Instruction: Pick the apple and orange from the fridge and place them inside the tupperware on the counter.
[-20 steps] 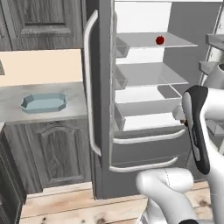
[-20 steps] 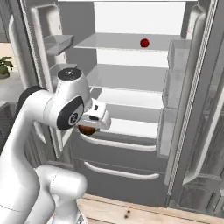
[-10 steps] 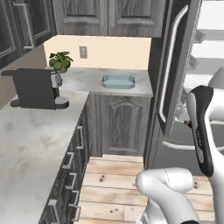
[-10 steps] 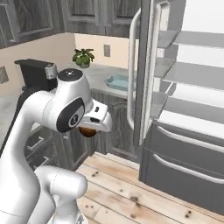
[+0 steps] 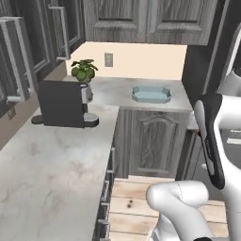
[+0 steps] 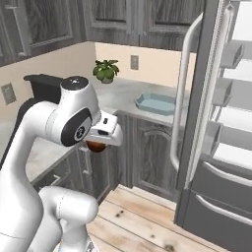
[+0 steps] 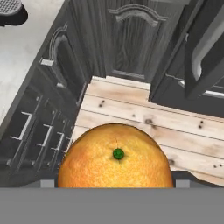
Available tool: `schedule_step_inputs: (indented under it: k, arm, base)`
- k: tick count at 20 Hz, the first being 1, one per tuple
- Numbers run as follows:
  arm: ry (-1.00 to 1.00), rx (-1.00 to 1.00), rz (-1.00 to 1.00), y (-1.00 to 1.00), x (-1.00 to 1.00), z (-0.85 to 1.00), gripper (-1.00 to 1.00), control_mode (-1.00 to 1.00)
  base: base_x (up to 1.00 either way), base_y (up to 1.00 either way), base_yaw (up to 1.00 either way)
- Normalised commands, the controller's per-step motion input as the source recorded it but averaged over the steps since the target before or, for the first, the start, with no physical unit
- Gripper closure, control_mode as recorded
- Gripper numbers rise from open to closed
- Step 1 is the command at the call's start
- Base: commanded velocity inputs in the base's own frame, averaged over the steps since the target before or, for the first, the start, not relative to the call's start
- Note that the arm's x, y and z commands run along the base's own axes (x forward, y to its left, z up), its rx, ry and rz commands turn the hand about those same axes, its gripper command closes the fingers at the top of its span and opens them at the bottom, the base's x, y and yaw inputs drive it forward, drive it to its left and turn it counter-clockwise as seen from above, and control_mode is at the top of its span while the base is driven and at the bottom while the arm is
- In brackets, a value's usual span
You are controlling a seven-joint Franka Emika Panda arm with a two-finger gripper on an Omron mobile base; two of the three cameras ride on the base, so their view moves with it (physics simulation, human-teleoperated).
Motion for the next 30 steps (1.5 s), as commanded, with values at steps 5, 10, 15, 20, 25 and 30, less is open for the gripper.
schedule_step_inputs:
  k: [5,10,15,20,25,30]
  arm:
    - [0.00,0.00,0.00,0.00,0.00,0.00,1.00,1.00]
    - [0.00,0.00,0.00,0.00,0.00,0.00,1.00,1.00]
    - [0.00,0.00,0.00,0.00,0.00,0.00,1.00,1.00]
    - [0.00,0.00,0.00,0.00,0.00,0.00,1.00,1.00]
    - [0.00,0.00,0.00,0.00,0.00,0.00,1.00,1.00]
    - [0.00,0.00,0.00,0.00,0.00,0.00,1.00,1.00]
  base:
    - [0.89,-0.01,0.00]
    - [0.97,0.05,-0.07]
    - [0.88,0.25,-0.25]
    - [0.83,0.41,-0.20]
    - [0.81,0.00,-0.01]
    - [0.95,0.00,0.00]
